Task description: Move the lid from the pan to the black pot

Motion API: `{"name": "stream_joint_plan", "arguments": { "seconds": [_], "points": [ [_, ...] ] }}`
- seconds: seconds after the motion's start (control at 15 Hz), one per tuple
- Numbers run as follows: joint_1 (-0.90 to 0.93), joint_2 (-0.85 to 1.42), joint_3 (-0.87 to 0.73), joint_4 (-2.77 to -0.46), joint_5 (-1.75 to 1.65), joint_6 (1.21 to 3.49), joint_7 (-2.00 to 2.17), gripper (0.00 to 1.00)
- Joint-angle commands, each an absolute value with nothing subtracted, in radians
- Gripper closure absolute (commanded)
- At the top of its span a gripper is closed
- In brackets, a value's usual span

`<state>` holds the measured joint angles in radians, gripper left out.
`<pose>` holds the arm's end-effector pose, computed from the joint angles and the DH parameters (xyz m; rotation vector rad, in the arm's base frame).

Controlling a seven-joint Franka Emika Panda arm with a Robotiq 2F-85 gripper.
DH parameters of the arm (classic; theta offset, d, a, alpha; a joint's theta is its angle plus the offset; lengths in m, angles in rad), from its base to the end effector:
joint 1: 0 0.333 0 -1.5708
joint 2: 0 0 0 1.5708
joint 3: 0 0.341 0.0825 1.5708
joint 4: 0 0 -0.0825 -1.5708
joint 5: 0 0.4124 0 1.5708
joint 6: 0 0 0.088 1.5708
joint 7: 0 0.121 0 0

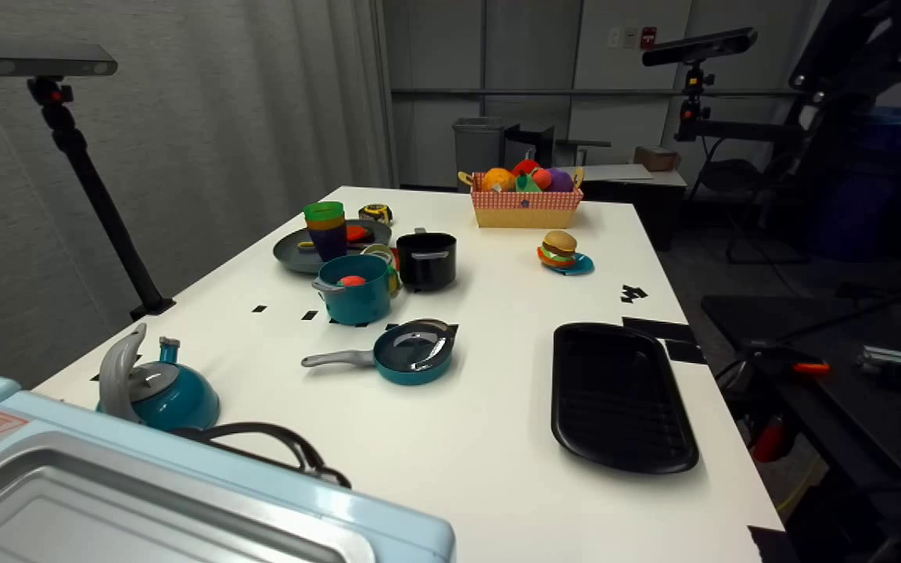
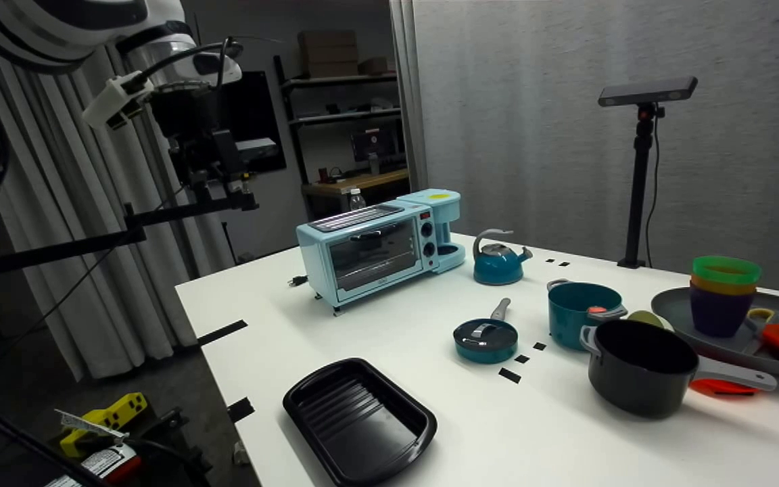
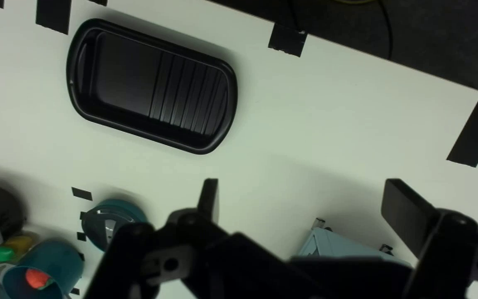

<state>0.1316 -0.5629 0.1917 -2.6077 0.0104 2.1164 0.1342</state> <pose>0.3698 0.1233 0.4324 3.0523 0.2420 0.1253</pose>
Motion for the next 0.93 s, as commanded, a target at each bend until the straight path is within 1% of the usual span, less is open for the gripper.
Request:
{"name": "stream_joint_plan", "arguments": {
  "seconds": [0.0, 0.33, 0.4, 0.87],
  "points": [
    [0.072, -0.566, 0.160, -2.621, -0.046, 2.139, 0.157, 0.00],
    [0.010, -0.574, 0.113, -2.627, -0.055, 2.167, 0.184, 0.00],
    [0.031, -0.561, 0.116, -2.614, -0.044, 2.138, 0.155, 0.00],
    [0.018, -0.561, 0.109, -2.614, -0.043, 2.139, 0.168, 0.00]
  ]
}}
